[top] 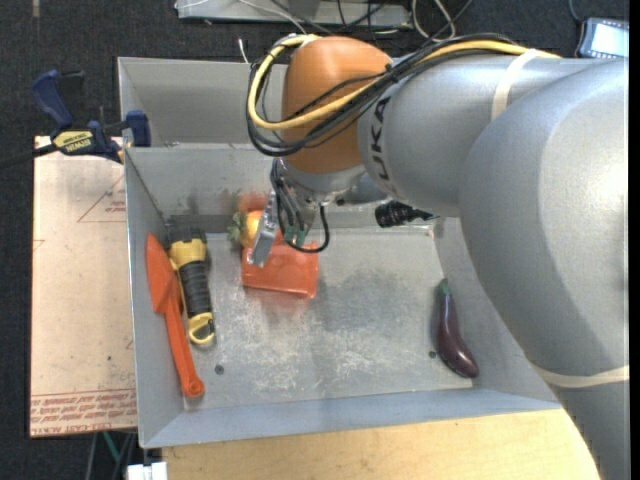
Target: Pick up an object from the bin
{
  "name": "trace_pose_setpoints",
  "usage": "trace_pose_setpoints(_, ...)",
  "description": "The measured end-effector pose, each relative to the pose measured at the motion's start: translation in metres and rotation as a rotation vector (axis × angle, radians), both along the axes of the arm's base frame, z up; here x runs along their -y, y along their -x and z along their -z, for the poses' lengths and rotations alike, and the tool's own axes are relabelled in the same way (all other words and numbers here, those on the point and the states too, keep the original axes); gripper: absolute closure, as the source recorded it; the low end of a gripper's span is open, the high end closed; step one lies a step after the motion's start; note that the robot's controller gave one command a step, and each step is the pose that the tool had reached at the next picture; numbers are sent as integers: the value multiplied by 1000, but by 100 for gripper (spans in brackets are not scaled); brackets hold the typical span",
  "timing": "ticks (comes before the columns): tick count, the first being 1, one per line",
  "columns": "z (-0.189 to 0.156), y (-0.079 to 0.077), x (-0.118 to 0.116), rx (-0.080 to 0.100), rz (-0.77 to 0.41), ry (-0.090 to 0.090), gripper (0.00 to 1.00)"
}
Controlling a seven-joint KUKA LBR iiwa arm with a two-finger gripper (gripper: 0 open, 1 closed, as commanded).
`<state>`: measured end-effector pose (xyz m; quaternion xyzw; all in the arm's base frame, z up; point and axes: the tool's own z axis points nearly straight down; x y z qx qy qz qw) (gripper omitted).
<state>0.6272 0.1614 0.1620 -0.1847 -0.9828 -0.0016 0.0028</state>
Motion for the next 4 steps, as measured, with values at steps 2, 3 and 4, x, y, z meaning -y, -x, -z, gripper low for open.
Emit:
trace_pose_setpoints(2,12,11,18,1,17,0,100)
trace_pose_setpoints(3,-48,-1,19,13,11,-3,100)
trace_pose_setpoints(4,-17,2,14,-7,31,1,100)
